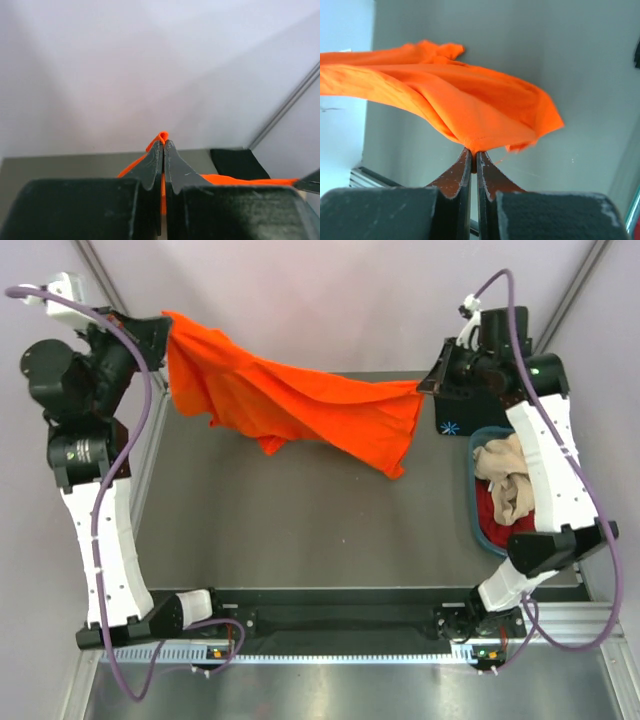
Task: Fold and stack the t-shirts
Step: Flatten the tshirt out
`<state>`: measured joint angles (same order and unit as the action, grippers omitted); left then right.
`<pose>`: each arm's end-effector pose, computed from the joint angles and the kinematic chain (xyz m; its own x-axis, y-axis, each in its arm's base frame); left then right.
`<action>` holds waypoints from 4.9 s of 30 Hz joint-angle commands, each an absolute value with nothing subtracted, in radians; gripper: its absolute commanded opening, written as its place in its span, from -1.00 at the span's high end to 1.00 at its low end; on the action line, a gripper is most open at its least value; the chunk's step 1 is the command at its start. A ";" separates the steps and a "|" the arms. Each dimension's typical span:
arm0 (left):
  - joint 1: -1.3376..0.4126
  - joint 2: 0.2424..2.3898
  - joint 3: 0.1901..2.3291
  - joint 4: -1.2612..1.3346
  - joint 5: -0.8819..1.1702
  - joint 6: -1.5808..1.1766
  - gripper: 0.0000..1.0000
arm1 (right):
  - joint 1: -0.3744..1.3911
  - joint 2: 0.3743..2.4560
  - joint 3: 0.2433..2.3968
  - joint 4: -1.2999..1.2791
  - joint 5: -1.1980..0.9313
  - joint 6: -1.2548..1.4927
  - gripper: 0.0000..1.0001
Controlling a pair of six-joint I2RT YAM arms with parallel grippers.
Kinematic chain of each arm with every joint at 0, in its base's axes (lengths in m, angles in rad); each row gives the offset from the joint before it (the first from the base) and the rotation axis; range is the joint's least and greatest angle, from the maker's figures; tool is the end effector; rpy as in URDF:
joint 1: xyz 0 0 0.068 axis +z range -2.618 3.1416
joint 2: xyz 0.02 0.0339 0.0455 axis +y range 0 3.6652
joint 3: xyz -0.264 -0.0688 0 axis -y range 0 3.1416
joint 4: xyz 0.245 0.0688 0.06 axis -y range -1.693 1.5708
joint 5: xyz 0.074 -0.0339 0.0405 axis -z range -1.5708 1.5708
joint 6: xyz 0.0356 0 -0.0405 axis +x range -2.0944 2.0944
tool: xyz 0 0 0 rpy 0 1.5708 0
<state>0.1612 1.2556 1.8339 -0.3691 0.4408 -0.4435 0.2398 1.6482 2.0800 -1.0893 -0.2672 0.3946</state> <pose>0.2141 0.0194 0.5707 0.0707 -0.3817 -0.9216 0.3289 0.8811 -0.3397 0.3121 0.0860 0.4675 -0.7141 0.2071 -0.6687 -0.1707 0.8749 0.4533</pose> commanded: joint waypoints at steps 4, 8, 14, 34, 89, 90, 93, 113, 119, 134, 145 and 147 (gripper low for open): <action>0.164 1.158 2.014 -0.360 0.292 -0.284 1.00 | 0.242 1.433 2.138 -1.092 -0.336 0.400 1.00; 0.163 1.132 2.042 -0.312 0.207 -0.239 1.00 | 0.239 1.359 2.192 -1.016 -0.330 0.385 1.00; 0.163 1.149 1.965 -0.072 0.147 -0.229 1.00 | 0.230 1.420 2.292 -0.869 -0.316 0.382 1.00; 0.166 1.815 2.388 0.284 0.212 -0.327 1.00 | 0.046 1.947 2.474 -0.278 -0.486 0.661 1.00; 0.037 1.645 1.216 0.488 0.331 -0.272 1.00 | 0.081 1.848 1.472 -0.095 -0.440 0.479 1.00; 0.037 1.681 1.241 0.467 0.331 -0.265 1.00 | 0.081 1.882 1.539 -0.104 -0.440 0.473 1.00; 0.038 1.807 1.357 0.407 0.340 -0.230 1.00 | 0.081 2.015 1.688 -0.155 -0.442 0.453 1.00; 0.025 1.948 1.578 0.158 0.296 -0.213 0.92 | 0.037 2.293 2.039 -0.347 -0.436 0.423 1.00; 0.026 1.930 1.621 -0.087 0.174 -0.236 -0.60 | 0.029 2.273 2.039 -0.365 -0.436 0.414 1.00; 0.117 1.686 1.252 -0.500 0.164 -0.403 -0.09 | 0.029 2.174 1.876 -0.357 -0.466 0.405 1.00; 0.164 1.749 1.160 -0.508 0.224 -0.454 0.21 | 0.029 2.152 1.861 -0.347 -0.483 0.403 1.00; 0.163 1.755 1.160 -0.494 0.219 -0.454 0.31 | 0.029 2.151 1.856 -0.345 -0.483 0.402 1.00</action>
<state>0.1589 1.7489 1.1572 -0.5087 0.2024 -0.4465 0.0410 2.2261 1.8618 -0.3885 -0.4686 0.4191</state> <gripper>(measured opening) 0.367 0.018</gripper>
